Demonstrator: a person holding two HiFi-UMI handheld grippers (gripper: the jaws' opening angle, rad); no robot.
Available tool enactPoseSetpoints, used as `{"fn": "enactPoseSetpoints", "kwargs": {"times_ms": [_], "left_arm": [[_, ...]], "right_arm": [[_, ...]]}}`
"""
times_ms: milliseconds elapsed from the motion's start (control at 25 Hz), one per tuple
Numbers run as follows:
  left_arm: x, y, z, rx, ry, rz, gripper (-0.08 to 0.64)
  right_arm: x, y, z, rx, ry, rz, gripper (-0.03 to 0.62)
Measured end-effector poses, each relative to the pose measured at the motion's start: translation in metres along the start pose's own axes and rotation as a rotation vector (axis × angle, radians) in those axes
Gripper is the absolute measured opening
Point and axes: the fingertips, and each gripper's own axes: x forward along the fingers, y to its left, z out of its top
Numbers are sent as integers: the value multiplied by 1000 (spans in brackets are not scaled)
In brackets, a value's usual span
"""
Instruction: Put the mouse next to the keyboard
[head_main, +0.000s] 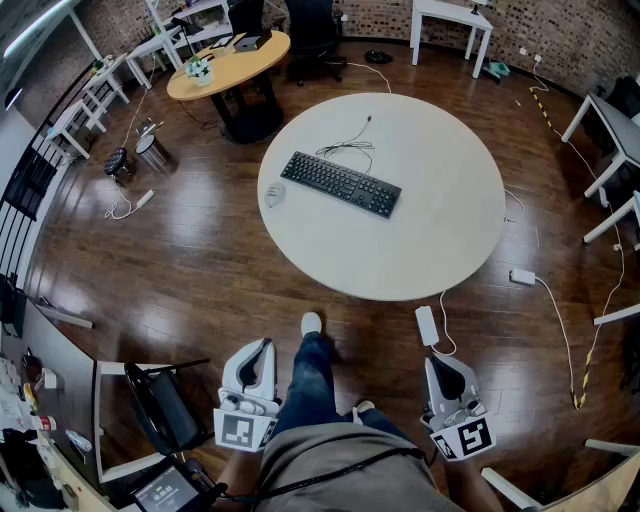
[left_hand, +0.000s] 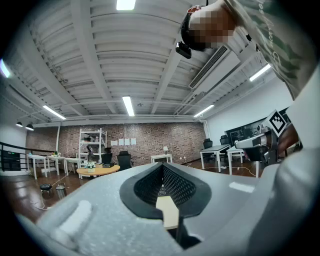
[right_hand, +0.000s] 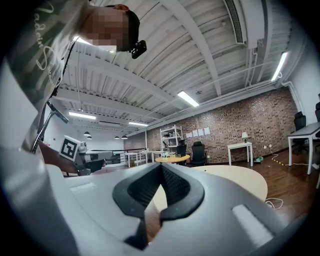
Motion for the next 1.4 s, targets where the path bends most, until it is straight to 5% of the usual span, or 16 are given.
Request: {"fn": "enactPoseSetpoints", "kwargs": {"times_ms": [320,600,840,1000,1400], "left_arm": [[110,62,-29,-19,54,-89,2],[175,130,-41,23,84,-130,2],[218,195,-67,-61,100,-103,2],[241,232,-77,-28,101,-103,2],[299,246,-114,-126,213,-129,2]], "right_arm": [[97,-40,5,68,-37,-109,5],[219,-38,26,62,-20,-57,5],[300,-32,14,66,56,-25,5],[345,-34,18,58,82,-38,6],[404,-51,37,42,33,-6,5]]}}
